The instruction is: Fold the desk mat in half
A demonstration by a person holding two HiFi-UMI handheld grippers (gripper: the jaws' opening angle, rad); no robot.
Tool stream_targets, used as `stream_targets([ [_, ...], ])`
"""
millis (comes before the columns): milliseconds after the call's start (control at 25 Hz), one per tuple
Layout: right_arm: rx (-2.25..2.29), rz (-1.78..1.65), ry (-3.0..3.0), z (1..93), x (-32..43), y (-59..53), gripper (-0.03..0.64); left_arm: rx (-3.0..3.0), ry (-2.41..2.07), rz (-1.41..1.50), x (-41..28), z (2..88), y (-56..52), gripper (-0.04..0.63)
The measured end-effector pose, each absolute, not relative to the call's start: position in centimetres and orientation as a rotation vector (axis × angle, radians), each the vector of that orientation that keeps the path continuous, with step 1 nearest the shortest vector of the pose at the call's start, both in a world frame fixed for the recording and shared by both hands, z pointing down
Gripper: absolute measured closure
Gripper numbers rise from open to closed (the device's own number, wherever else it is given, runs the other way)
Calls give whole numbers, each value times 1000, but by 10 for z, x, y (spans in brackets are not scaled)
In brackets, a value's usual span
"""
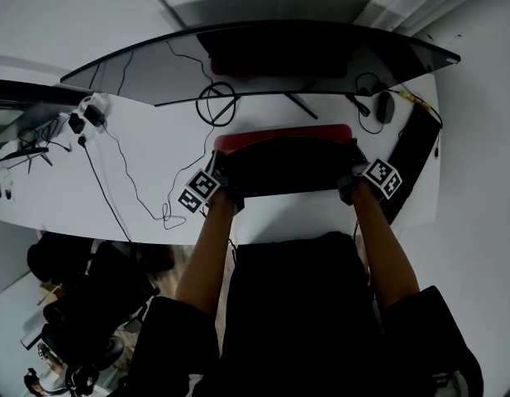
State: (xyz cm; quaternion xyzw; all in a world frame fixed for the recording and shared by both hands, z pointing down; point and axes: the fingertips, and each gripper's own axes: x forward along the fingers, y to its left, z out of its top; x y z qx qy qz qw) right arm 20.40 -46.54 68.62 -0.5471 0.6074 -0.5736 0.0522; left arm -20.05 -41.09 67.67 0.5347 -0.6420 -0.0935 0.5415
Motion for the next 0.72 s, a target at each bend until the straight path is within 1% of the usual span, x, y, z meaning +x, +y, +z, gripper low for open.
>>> stream_targets([
  [120, -1667, -1773, 1837, 693, 203, -471, 595, 1253, -1506, -213, -202, 683, -416, 565],
  [400, -1773, -1820, 1806, 709, 201, -481, 594, 1246, -1549, -92, -201, 699, -427, 563],
  [720, -1803, -1859, 1766, 717, 200, -487, 586, 1219, -1561, -58, -203, 707, -432, 561],
])
